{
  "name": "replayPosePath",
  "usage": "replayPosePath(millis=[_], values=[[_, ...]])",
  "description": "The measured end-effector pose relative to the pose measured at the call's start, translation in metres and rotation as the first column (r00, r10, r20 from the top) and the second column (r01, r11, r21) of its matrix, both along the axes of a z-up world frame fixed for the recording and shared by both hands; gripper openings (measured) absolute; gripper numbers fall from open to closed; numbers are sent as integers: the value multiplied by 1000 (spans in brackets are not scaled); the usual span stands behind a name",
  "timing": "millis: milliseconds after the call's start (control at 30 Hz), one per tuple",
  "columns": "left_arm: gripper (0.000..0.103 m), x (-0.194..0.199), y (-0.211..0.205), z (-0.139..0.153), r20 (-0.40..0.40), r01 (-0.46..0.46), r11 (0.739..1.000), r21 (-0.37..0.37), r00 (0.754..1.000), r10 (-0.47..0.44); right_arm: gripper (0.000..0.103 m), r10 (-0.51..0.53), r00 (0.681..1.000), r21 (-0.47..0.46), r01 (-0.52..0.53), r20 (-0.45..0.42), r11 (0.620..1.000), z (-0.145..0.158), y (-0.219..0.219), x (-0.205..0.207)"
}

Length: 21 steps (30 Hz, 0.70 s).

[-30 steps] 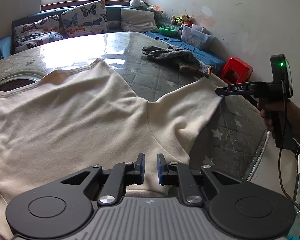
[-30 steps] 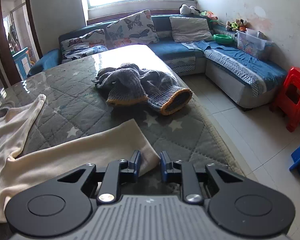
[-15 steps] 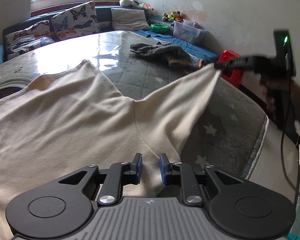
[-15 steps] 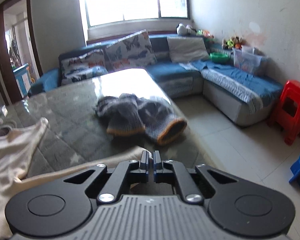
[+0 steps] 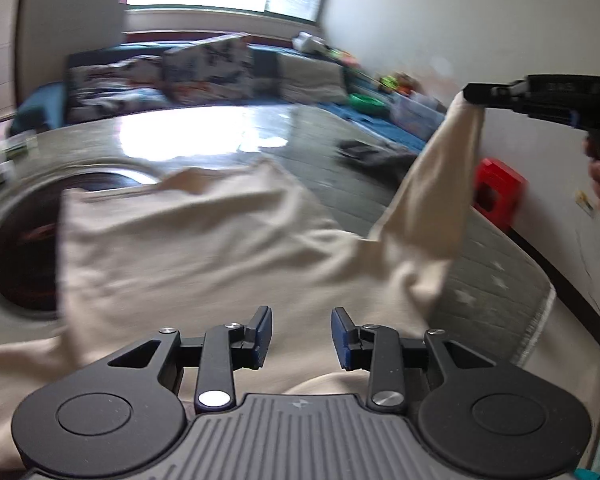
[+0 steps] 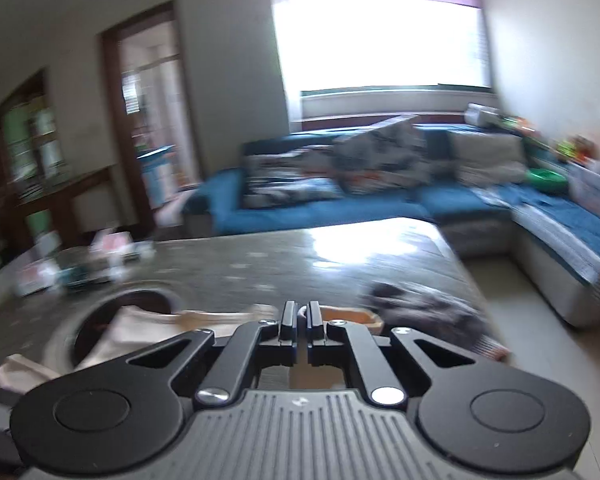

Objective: Fold clothes

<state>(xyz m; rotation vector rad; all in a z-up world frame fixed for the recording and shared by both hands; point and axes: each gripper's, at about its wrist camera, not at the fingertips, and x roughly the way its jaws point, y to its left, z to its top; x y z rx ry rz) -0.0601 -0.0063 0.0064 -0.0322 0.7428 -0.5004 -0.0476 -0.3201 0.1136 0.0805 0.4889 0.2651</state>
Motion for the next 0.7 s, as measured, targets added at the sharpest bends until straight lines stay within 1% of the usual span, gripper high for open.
replayPosePath(millis=[67, 100, 167, 200, 300, 367, 433, 500, 567, 633, 700], values=[[36, -5, 21, 2, 8, -47, 999, -5, 999, 47, 4, 60, 998, -4, -60, 1, 998, 5, 24, 3], [37, -8, 31, 2, 11, -68, 998, -7, 998, 68, 4, 103, 995, -14, -103, 0, 995, 5, 45, 7], [37, -15, 46, 2, 14, -99, 995, -7, 995, 99, 4, 173, 985, -26, -173, -12, 985, 0, 78, 12], [37, -18, 54, 2, 15, -114, 993, -8, 993, 114, 4, 190, 982, -27, -191, -19, 981, -3, 89, 12], [37, -28, 77, 3, 19, -159, 987, -8, 987, 159, 4, 266, 962, -26, -268, -56, 963, -18, 130, 15], [37, -34, 85, 1, 24, -176, 984, 2, 984, 176, 4, 321, 942, -20, -324, -97, 946, -34, 161, 14], [37, -37, 90, -1, 20, -189, 982, 3, 982, 189, 4, 356, 925, -8, -360, -133, 933, -48, 180, 13], [37, -38, 93, -3, 13, -198, 980, 0, 980, 198, 6, 392, 904, 16, -395, -173, 918, -59, 191, 11], [37, -38, 93, -5, 6, -203, 979, 3, 979, 203, 12, 419, 888, 24, -422, -188, 906, -64, 197, 6], [37, -37, 91, -6, 1, -204, 979, 5, 979, 204, 14, 429, 887, 9, -434, -170, 901, -60, 194, -1], [37, -35, 86, -5, 6, -192, 981, 7, 981, 192, 20, 418, 896, -10, -424, -150, 906, -52, 184, -3]])
